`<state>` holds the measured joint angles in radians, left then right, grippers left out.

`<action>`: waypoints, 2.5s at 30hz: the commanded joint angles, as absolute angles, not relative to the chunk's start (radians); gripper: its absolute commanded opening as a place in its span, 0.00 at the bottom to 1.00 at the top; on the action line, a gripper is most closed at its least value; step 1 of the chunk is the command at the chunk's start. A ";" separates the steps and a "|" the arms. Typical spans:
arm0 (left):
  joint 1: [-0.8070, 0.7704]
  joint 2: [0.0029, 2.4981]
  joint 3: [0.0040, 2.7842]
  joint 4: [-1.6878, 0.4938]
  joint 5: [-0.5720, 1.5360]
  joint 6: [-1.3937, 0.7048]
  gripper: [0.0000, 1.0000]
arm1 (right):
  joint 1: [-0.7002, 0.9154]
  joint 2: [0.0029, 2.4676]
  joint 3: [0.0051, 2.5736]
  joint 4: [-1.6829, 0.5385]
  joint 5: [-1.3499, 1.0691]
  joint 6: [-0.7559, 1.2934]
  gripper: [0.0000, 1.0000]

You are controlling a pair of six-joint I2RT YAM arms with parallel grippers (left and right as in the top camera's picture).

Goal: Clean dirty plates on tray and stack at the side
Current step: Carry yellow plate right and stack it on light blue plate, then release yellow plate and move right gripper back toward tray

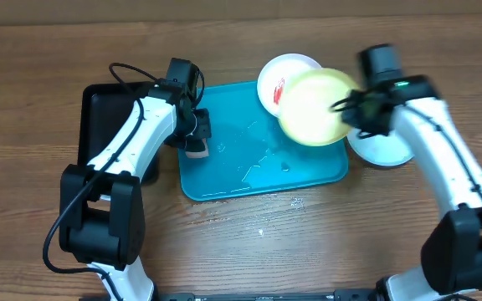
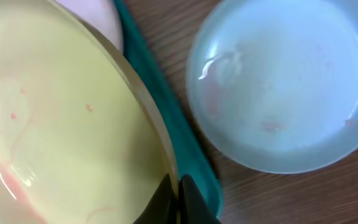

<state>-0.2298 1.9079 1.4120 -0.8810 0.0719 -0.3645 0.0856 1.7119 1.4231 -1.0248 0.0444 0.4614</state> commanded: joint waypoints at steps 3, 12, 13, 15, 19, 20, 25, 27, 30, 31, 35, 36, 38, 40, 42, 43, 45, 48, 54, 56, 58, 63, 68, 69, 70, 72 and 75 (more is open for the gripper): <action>-0.236 1.909 1.409 -0.876 0.079 -0.375 0.04 | -0.161 1.666 1.439 -1.029 -0.152 0.437 0.04; -0.236 1.909 1.409 -0.875 0.079 -0.382 0.04 | -0.430 1.721 1.336 -0.971 -0.151 0.440 0.04; -0.236 1.909 1.409 -0.876 0.079 -0.382 0.04 | -0.438 1.728 1.324 -0.966 -0.151 0.441 0.04; -0.236 1.909 1.409 -0.876 0.079 -0.382 0.04 | -0.445 1.739 1.296 -0.951 -0.151 0.440 0.04; -0.236 1.909 1.409 -0.874 0.079 -0.382 0.04 | -0.437 1.745 1.244 -0.908 -0.151 0.440 0.04; -0.236 1.909 1.409 -0.873 0.079 -0.382 0.04 | -0.433 1.745 1.233 -0.896 -0.150 0.440 0.04; -0.236 1.909 1.409 -0.866 0.080 -0.382 0.04 | -0.406 1.746 1.191 -0.848 -0.151 0.441 0.04; -0.236 1.909 1.409 -0.866 0.080 -0.382 0.04 | -0.396 1.746 1.190 -0.842 -0.150 0.440 0.04; -0.236 1.909 1.409 -0.866 0.080 -0.382 0.04 | -0.392 1.746 1.190 -0.838 -0.147 0.440 0.04; -0.236 1.909 1.409 -0.867 0.080 -0.382 0.04 | -0.392 1.746 1.190 -0.838 -0.146 0.440 0.04; -0.236 1.909 1.409 -0.867 0.080 -0.382 0.04 | -0.392 1.746 1.190 -0.839 -0.133 0.440 0.08; -0.236 1.909 1.409 -0.867 0.080 -0.382 0.04 | -0.392 1.746 1.190 -0.840 -0.133 0.440 0.16; -0.236 1.909 1.409 -0.867 0.080 -0.382 0.04 | -0.392 1.746 1.190 -0.843 -0.133 0.440 0.24; -0.236 1.909 1.409 -0.867 0.080 -0.382 0.04 | -0.392 1.746 1.190 -0.850 -0.138 0.439 0.27; -0.236 1.909 1.409 -0.867 0.080 -0.382 0.04 | -0.387 1.746 1.190 -0.866 -0.144 0.434 0.27; -0.236 1.909 1.409 -0.867 0.080 -0.382 0.04 | -0.382 1.746 1.190 -0.872 -0.154 0.412 0.27; -0.236 1.909 1.409 -0.867 0.080 -0.382 0.04 | -0.366 1.746 1.190 -0.884 -0.187 0.365 0.27; -0.236 1.909 1.409 -0.867 0.080 -0.382 0.04 | -0.321 1.746 1.190 -0.908 -0.254 0.293 0.27; -0.236 1.909 1.409 -0.867 0.080 -0.382 0.04 | -0.168 1.746 1.190 -0.966 -0.263 0.174 0.27; -0.236 1.909 1.409 -0.866 0.079 -0.382 0.04 | -0.121 1.746 1.186 -0.974 -0.263 0.148 0.28; -0.236 1.909 1.409 -0.866 0.079 -0.382 0.04 | -0.075 1.747 1.173 -0.969 -0.230 0.144 0.29; -0.236 1.909 1.409 -0.864 0.079 -0.382 0.04 | -0.004 1.747 1.100 -0.883 -0.157 0.145 0.30; -0.236 1.909 1.409 -0.863 0.079 -0.382 0.04 | 0.026 1.747 1.007 -0.759 -0.139 0.137 0.31; -0.236 1.909 1.409 -0.863 0.079 -0.382 0.04 | 0.028 1.747 0.992 -0.737 -0.140 0.129 0.31; -0.236 1.909 1.409 -0.863 0.079 -0.382 0.04 | 0.031 1.747 0.979 -0.716 -0.140 0.125 0.31; -0.236 1.909 1.409 -0.863 0.080 -0.382 0.04 | 0.034 1.747 0.958 -0.684 -0.142 0.122 0.31; -0.236 1.909 1.409 -0.863 0.079 -0.382 0.04 | 0.034 1.747 0.949 -0.678 -0.155 0.123 0.27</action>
